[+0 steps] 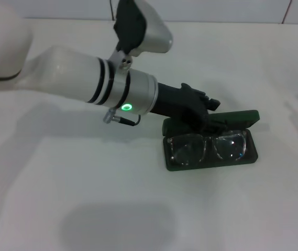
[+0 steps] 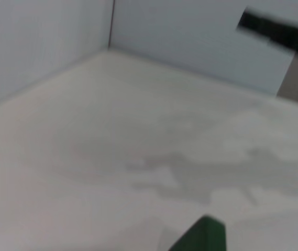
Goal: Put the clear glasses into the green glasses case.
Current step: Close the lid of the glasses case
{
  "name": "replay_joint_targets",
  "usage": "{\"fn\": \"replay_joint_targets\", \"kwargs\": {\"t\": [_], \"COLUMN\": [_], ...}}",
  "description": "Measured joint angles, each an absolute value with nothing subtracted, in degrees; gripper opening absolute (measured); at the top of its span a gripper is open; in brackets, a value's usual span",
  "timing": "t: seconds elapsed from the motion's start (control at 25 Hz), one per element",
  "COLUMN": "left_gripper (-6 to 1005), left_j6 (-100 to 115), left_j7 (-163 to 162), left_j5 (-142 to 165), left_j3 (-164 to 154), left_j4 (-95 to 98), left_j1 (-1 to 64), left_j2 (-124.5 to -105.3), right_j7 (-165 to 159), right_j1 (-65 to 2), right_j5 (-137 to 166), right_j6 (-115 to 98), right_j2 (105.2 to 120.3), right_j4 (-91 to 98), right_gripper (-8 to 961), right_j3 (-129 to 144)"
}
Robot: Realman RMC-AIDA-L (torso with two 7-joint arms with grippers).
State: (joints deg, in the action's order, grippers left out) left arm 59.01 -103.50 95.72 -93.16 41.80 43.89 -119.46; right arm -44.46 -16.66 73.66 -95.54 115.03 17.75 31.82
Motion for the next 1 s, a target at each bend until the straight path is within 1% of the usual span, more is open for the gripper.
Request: {"fn": "replay_joint_targets", "kwargs": {"t": [0.24, 0.6, 1.0], "left_gripper": [610, 608, 605], "left_j6": [63.6, 68.3, 68.7], "left_j7": [-107.5, -109.1, -108.7], "left_j5": [98.5, 98.6, 98.1], "left_j3": [-92.9, -93.2, -92.8], "left_j4": [43.1, 49.0, 49.9], "left_j1": [45.1, 41.5, 40.4], "left_j2": [-119.50, -119.61, -119.73], "right_j7": [-44.2, -44.1, -44.0], "right_j1": [-16.3, -16.0, -16.3], "right_j5": [73.7, 73.7, 73.7], "right_j6": [-95.3, -95.1, -95.0], "right_j2": [115.07, 114.94, 114.79], "right_j4": [17.7, 17.8, 17.8], "right_gripper": [325, 326, 328], "right_j3": [31.9, 31.5, 31.7]}}
